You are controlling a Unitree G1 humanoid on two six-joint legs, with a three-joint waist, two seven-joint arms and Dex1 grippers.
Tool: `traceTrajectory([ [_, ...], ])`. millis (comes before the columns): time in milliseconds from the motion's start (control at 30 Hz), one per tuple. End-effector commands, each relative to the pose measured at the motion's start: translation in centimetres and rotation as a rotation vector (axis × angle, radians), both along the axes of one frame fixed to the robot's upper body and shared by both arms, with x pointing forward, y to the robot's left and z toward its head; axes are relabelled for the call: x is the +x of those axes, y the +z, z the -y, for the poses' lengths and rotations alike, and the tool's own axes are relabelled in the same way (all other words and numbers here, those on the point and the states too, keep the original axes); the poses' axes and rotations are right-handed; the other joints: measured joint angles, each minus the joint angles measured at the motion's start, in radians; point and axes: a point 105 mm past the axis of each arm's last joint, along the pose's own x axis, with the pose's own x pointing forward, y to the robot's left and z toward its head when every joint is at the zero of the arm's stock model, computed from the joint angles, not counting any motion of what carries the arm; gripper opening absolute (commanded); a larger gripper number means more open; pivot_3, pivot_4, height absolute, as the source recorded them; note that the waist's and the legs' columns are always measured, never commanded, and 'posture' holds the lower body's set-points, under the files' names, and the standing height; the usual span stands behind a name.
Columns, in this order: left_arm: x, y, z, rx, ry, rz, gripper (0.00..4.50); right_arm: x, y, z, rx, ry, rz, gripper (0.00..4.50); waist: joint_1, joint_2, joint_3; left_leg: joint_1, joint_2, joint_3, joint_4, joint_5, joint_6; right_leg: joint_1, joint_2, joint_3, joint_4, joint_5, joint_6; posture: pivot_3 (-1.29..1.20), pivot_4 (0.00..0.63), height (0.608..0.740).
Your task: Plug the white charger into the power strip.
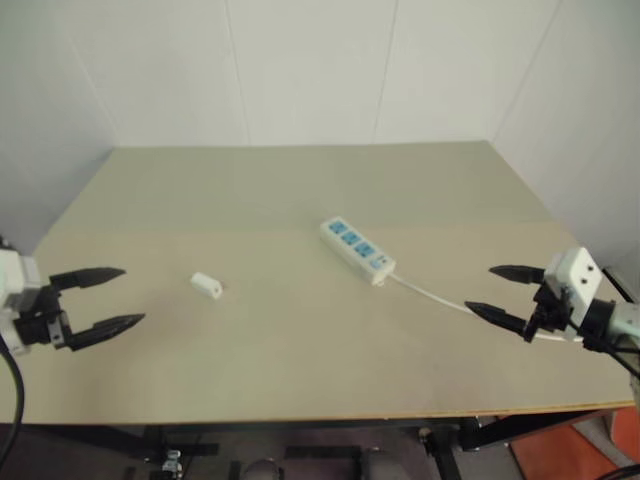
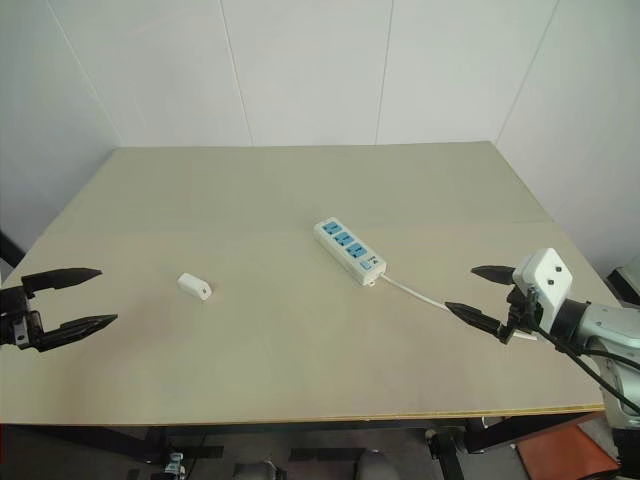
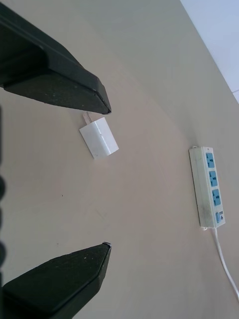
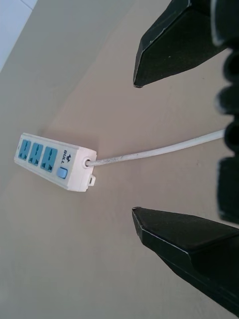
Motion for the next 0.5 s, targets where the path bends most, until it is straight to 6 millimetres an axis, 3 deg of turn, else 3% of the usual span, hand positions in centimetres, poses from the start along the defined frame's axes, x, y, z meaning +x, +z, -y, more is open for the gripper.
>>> traceTrajectory([
  [33, 0.1, 1.2, 0.0, 0.028, -0.007, 0.046, 4.49, 0.6, 1.2, -1.1, 0.027, 0.015, 0.074, 4.5, -0.002, 0.0, 0.0, 0.0, 0.0, 0.0, 0.0, 0.0, 0.0, 0.0, 0.0, 0.0, 0.0, 0.0, 0.0, 0.0, 0.15, 0.74],
  [300, 0.4, 1.3, 0.6, 0.013, -0.016, 0.064, 4.49, 4.6, 0.6, -4.2, 0.16, -0.042, 0.181, 4.5, -0.002, 0.0, 0.0, -0.001, 0.0, 0.0, -0.001, 0.0, 0.0, -0.002, 0.0, 0.0, 0.001, 0.0, 0.0, 0.0, 0.15, 0.74],
  [500, 0.2, 0.4, 2.8, -0.014, -0.103, 0.022, 4.49, 8.5, -0.6, -6.5, 0.314, -0.17, 0.232, 4.5, -0.003, 0.0, 0.001, -0.002, 0.0, 0.0, -0.001, 0.0, 0.0, -0.003, 0.0, 0.0, 0.001, 0.001, -0.001, 0.0, 0.15, 0.74],
])
